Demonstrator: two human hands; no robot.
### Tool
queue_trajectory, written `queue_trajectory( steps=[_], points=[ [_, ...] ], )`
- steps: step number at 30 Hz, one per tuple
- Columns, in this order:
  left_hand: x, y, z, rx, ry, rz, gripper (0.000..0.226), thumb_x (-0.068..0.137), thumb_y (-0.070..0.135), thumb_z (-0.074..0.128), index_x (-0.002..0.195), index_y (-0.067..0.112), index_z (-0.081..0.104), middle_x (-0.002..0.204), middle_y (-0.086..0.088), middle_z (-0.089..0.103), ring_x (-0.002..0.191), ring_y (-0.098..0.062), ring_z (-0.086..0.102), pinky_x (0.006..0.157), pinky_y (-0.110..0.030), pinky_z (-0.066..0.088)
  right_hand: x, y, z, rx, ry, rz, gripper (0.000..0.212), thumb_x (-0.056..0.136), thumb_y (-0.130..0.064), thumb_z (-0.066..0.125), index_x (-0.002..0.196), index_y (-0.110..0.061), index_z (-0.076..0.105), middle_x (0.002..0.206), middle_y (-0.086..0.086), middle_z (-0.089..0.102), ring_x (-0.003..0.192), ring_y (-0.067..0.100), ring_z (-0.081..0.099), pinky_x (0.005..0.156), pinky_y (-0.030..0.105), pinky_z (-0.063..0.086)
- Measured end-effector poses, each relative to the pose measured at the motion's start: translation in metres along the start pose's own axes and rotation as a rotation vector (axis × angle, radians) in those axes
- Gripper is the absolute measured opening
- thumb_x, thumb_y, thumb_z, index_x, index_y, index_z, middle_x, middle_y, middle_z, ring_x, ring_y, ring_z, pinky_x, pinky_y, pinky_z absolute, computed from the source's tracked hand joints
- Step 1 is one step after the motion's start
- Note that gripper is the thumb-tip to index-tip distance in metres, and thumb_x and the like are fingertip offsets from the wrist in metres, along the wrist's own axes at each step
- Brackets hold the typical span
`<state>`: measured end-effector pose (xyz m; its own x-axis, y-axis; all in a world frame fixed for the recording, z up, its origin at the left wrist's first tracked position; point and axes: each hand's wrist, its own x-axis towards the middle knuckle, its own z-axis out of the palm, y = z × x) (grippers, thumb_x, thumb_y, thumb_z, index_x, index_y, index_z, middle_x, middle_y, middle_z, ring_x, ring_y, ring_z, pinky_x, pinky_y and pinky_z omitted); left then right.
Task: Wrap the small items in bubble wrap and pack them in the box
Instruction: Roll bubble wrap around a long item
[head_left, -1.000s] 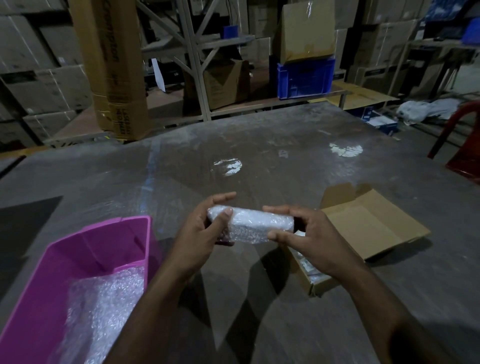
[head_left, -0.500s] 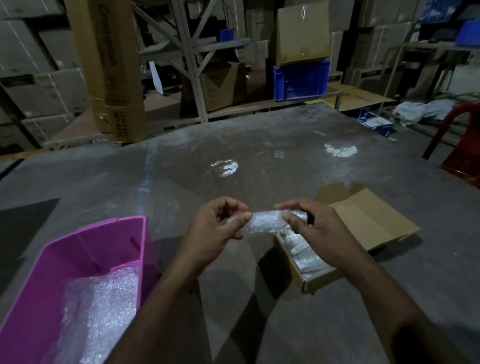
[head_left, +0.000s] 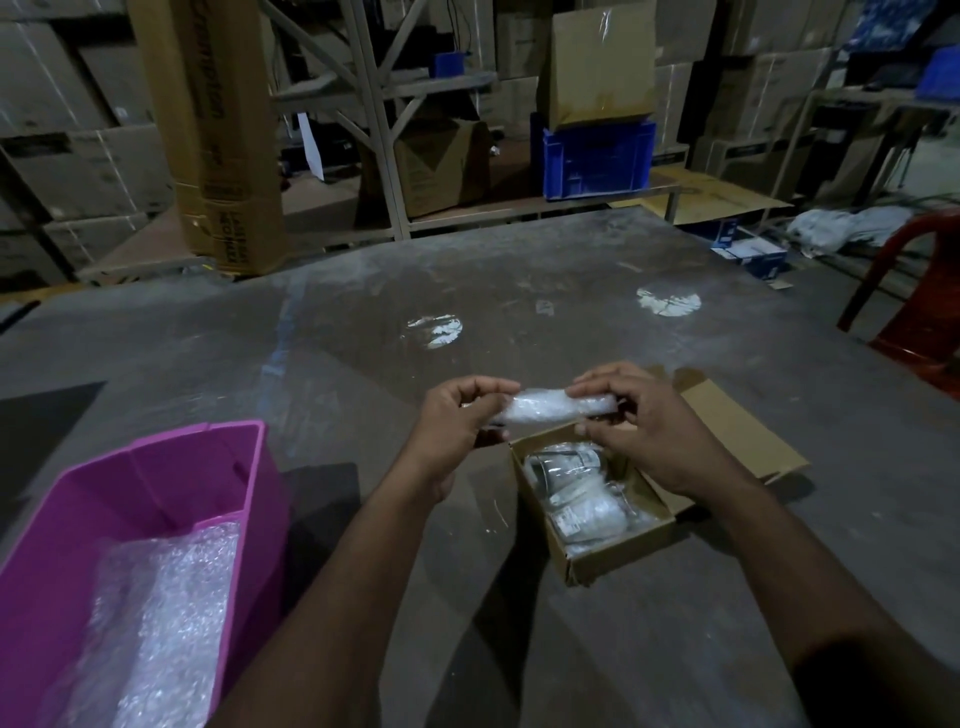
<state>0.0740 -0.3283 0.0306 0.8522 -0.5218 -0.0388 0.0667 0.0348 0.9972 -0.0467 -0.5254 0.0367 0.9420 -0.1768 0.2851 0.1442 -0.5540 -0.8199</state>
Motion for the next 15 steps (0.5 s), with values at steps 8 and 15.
queue_trajectory(
  steps=[8,15],
  points=[
    [0.011,-0.035,0.009,0.08,-0.059,-0.071,0.027,0.076,0.002,0.083,0.102,-0.003,0.074,0.095,-0.016,0.077,0.078,-0.017,0.07,0.077,-0.027,0.06,0.02,0.047,-0.001,-0.418,0.023,0.055,0.013,0.095,-0.024,0.068,0.107,-0.021,0.07,0.104,-0.013,0.055,0.1,0.012,0.056,0.084,0.034,0.048],
    [0.028,-0.069,0.023,0.7,0.241,0.038,0.017,0.081,0.038,0.082,0.083,0.023,0.075,0.075,0.01,0.074,0.063,-0.002,0.066,0.059,-0.023,0.049,0.039,0.076,0.009,-0.642,-0.071,0.037,0.025,0.096,-0.033,0.065,0.114,-0.017,0.072,0.11,0.001,0.067,0.108,0.02,0.051,0.083,0.034,0.046]
  ],
)
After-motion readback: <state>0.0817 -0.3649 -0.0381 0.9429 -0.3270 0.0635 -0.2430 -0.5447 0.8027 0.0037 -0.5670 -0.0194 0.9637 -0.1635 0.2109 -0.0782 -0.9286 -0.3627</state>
